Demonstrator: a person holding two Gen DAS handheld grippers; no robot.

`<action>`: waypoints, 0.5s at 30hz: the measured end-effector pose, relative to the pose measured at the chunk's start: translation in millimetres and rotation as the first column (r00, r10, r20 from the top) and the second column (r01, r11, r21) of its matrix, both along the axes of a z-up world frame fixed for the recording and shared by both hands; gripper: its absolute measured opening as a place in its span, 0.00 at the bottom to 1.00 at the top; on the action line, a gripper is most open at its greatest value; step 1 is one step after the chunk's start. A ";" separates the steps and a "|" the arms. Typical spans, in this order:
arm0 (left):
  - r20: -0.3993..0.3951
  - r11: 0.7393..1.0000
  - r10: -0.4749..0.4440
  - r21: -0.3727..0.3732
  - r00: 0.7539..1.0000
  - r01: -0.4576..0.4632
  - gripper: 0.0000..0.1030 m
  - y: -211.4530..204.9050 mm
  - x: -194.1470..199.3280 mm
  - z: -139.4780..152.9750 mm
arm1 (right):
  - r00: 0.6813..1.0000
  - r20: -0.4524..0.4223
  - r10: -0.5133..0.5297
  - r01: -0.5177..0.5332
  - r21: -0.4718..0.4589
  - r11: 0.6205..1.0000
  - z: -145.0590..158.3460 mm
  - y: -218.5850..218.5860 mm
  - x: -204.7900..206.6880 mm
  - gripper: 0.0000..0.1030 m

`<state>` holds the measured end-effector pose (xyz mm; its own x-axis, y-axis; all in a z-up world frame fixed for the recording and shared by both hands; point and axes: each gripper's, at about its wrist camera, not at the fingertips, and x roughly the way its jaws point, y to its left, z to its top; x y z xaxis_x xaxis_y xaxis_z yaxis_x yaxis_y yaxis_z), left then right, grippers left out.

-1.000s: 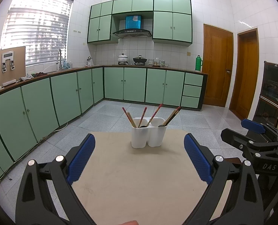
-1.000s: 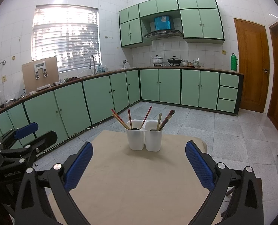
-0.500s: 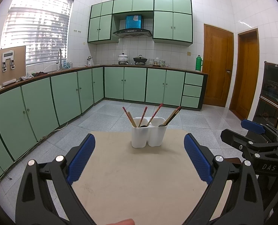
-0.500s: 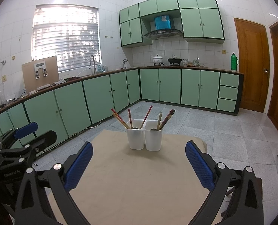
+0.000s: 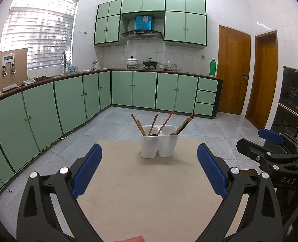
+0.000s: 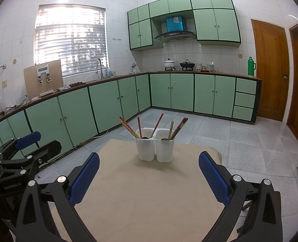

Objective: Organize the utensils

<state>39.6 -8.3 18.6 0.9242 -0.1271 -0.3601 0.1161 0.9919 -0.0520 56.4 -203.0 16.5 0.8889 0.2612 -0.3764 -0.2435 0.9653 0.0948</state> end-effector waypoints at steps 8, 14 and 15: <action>-0.010 1.000 -0.003 -0.007 1.000 0.002 0.90 -0.3 3.2 1.3 | 1.000 0.000 0.000 0.000 -0.003 1.000 -1.6 0.8 -0.5 0.94; -0.013 1.000 -0.004 -0.011 1.000 0.004 0.90 -0.8 3.7 1.1 | 1.000 -0.004 -0.001 0.001 -0.003 1.000 -3.9 0.0 0.4 0.94; -0.013 1.000 -0.004 -0.013 1.000 0.004 0.90 -0.5 3.7 1.0 | 1.000 -0.005 -0.001 0.001 -0.003 1.000 -3.9 0.0 0.4 0.94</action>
<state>43.3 -8.8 19.7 0.9188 -0.1354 -0.3709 0.1192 0.9907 -0.0664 56.7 -203.0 12.6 0.8871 0.2592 -0.3819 -0.2420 0.9658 0.0933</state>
